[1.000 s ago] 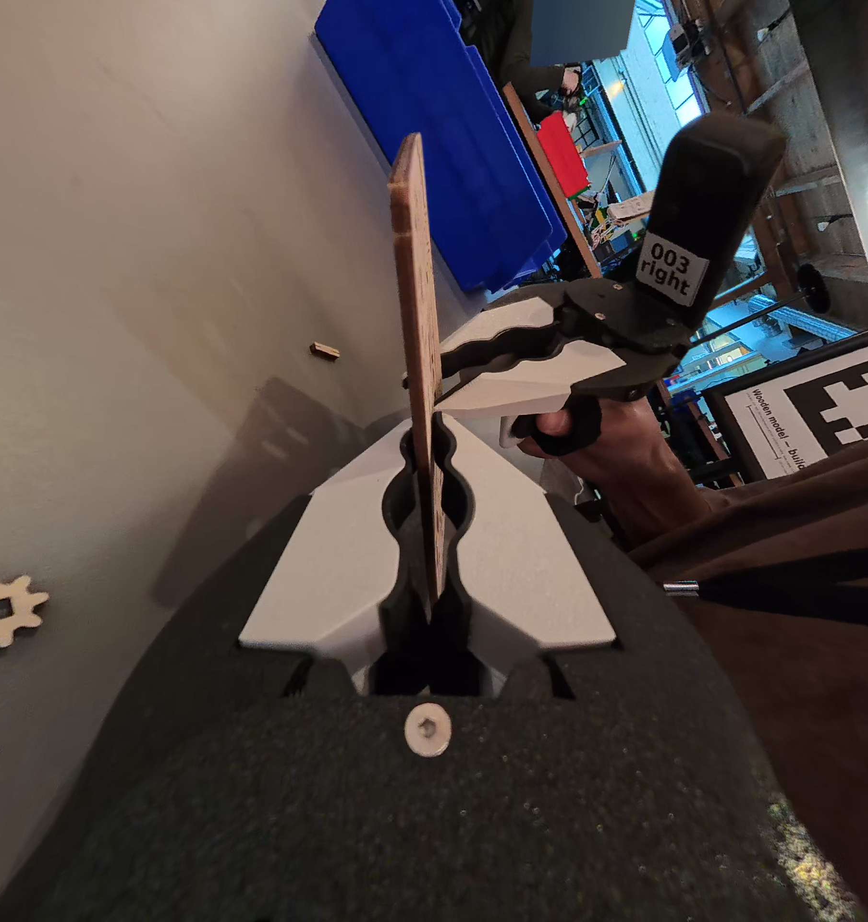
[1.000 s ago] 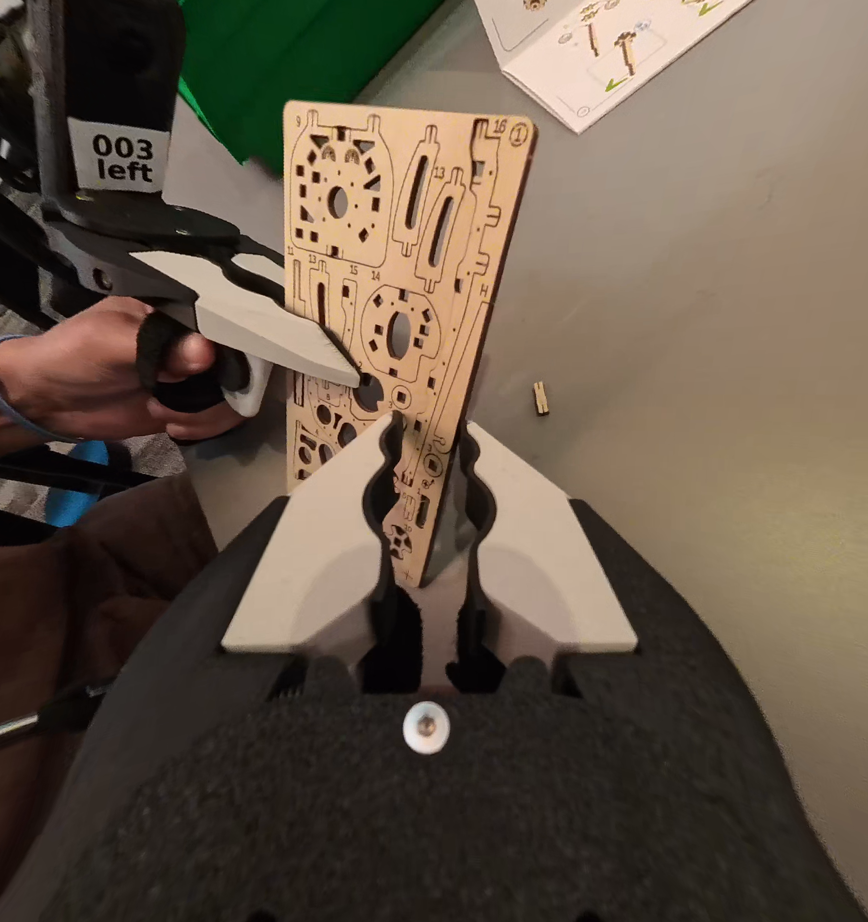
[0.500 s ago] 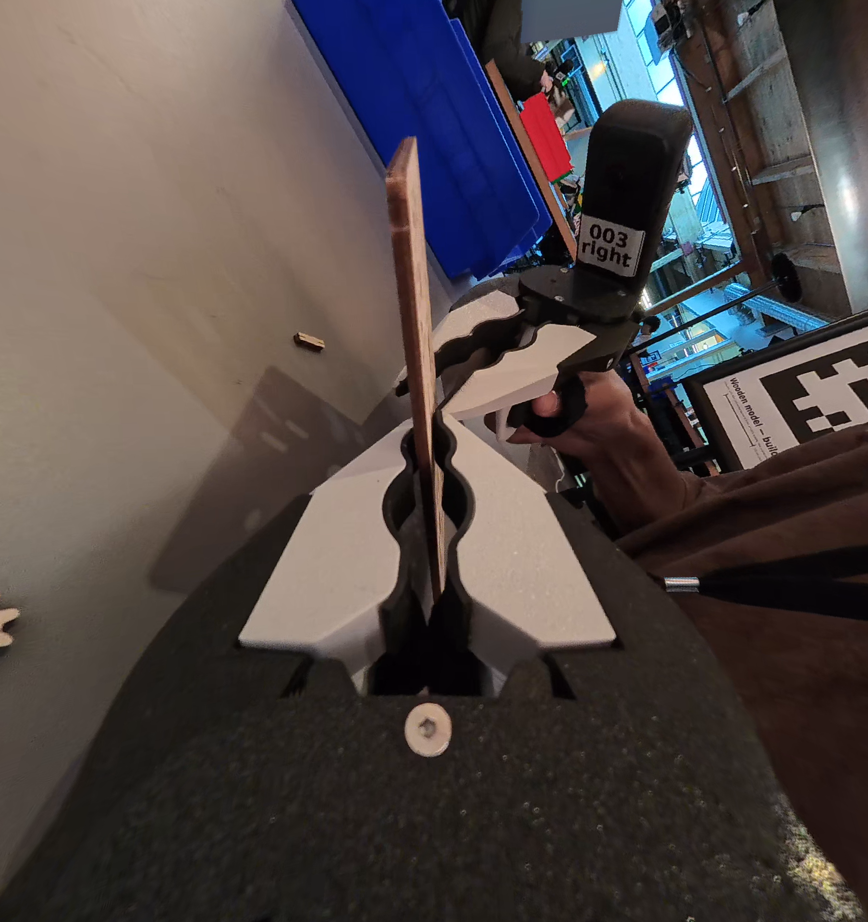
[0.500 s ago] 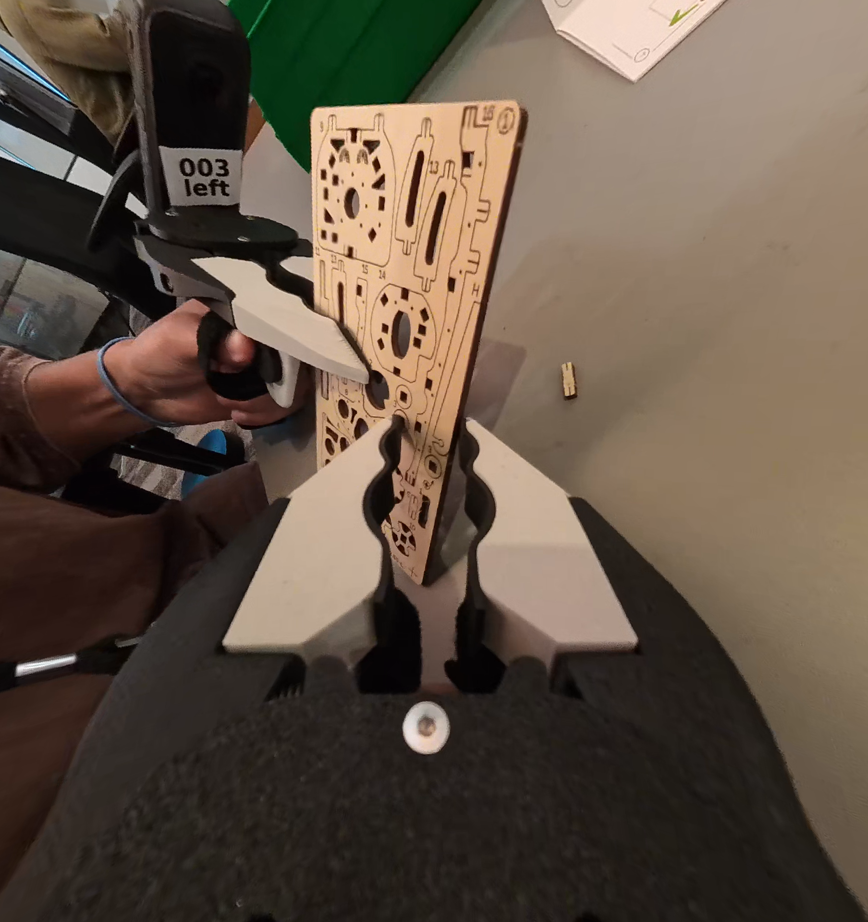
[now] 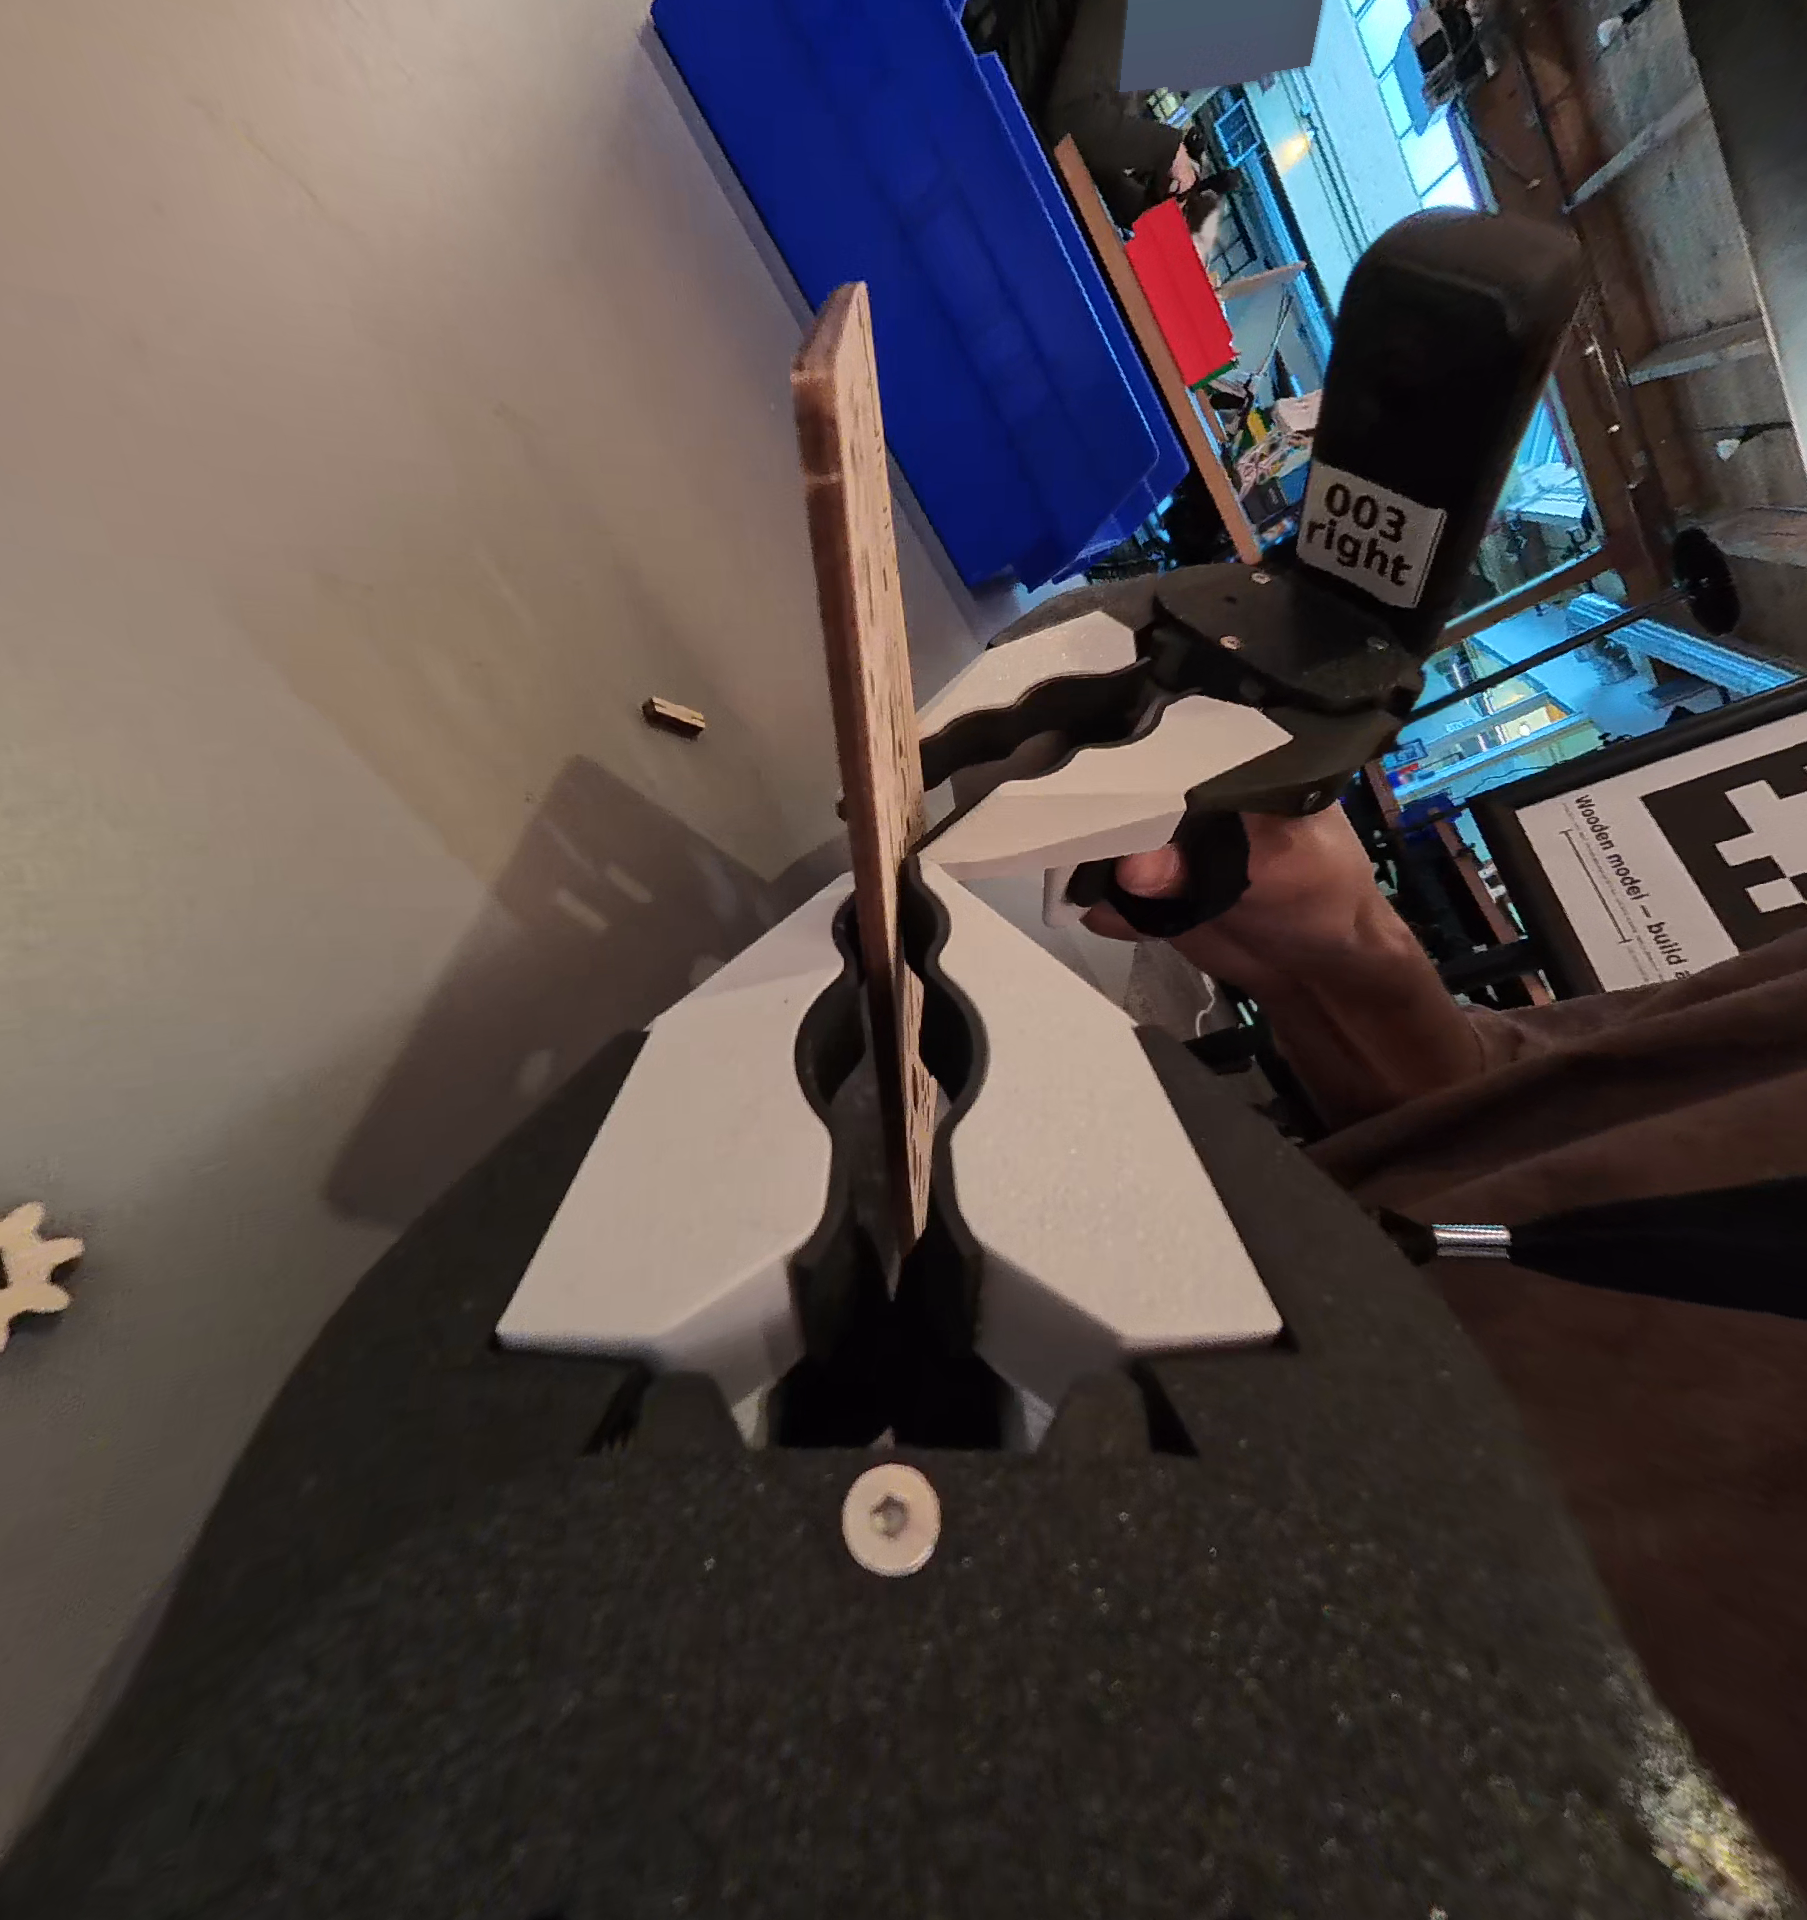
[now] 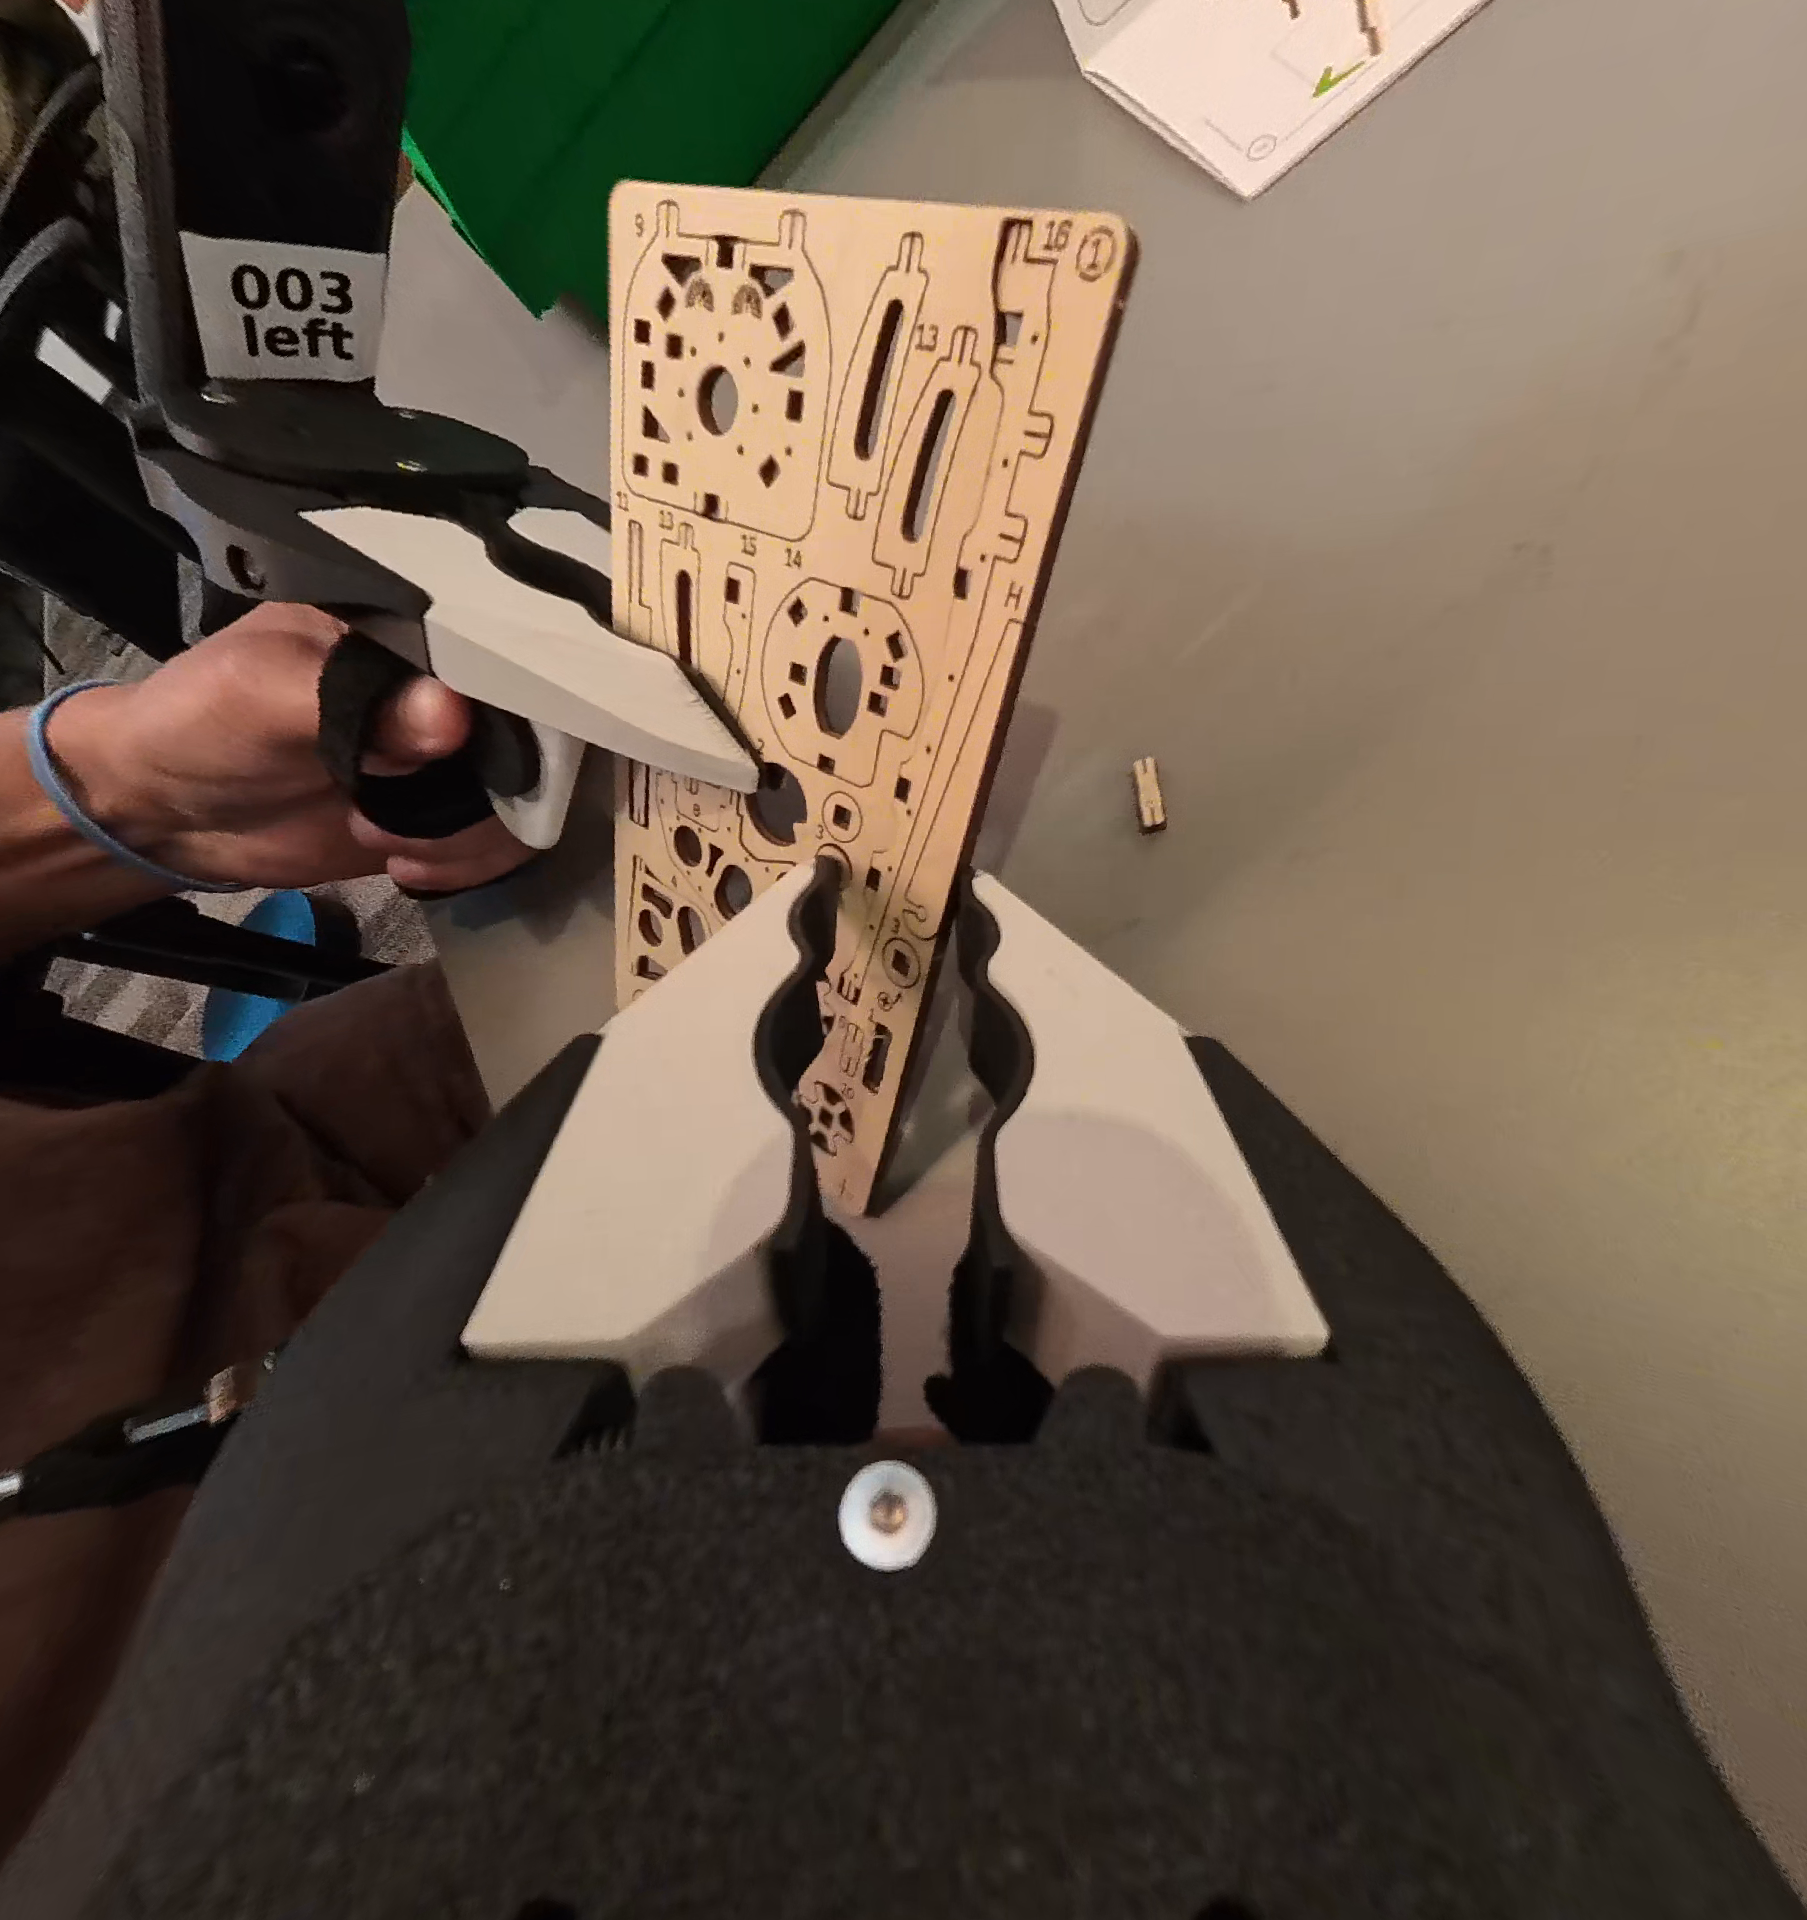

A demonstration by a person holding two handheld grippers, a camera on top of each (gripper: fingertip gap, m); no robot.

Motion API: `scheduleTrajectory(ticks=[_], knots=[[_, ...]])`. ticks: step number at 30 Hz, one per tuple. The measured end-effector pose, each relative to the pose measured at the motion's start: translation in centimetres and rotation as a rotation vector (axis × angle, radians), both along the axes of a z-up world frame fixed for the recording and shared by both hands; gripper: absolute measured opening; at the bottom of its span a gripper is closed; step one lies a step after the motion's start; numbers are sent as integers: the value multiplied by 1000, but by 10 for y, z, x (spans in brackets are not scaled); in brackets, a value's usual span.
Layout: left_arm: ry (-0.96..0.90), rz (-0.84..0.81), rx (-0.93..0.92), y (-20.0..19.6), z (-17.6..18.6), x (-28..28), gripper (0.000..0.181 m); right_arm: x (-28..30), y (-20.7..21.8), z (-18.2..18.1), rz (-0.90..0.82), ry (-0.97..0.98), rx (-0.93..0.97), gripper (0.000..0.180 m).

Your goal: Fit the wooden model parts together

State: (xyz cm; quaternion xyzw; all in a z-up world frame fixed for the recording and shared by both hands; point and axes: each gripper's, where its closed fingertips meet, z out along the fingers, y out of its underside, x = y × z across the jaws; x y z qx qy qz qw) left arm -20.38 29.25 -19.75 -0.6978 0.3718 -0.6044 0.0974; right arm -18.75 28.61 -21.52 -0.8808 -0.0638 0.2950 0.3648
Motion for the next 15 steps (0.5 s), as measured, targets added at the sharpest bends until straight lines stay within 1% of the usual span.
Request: scheduleTrajectory(ticks=[2, 3, 5, 6, 7, 8, 9, 11, 13, 15], knots=[[-12, -11, 0, -1, 2, 0, 1, 0, 0, 3, 4, 3, 15, 23], [-25, -15, 0, -1, 4, 0, 2, 0, 0, 6, 8, 47, 33, 23], [-43, -51, -9, -6, 6, 0, 2, -3, -5, 7, 37, 207, 1, 23], [-49, -71, -13, -9, 7, 1, 1, -9, -7, 13, 64, 309, -2, 26], [-71, -93, -26, -11, 11, 2, 1, -17, -9, 19, 105, 404, 3, 23], [-92, -114, -48, -13, 15, 2, 1, -23, -13, 19, 143, 446, -13, 17], [-106, -126, -78, -12, 18, 2, 1, -25, -15, 20, 178, 447, -4, 12], [-153, -160, -153, -12, 27, 0, 1, -26, -17, 35, 230, 498, 47, 8], [-205, -173, -225, -10, 37, -2, 1, -23, -15, 49, 221, 567, 92, 8], [-242, -176, -279, -8, 44, -5, 1, -21, -16, 61, 211, 686, 91, 11]])
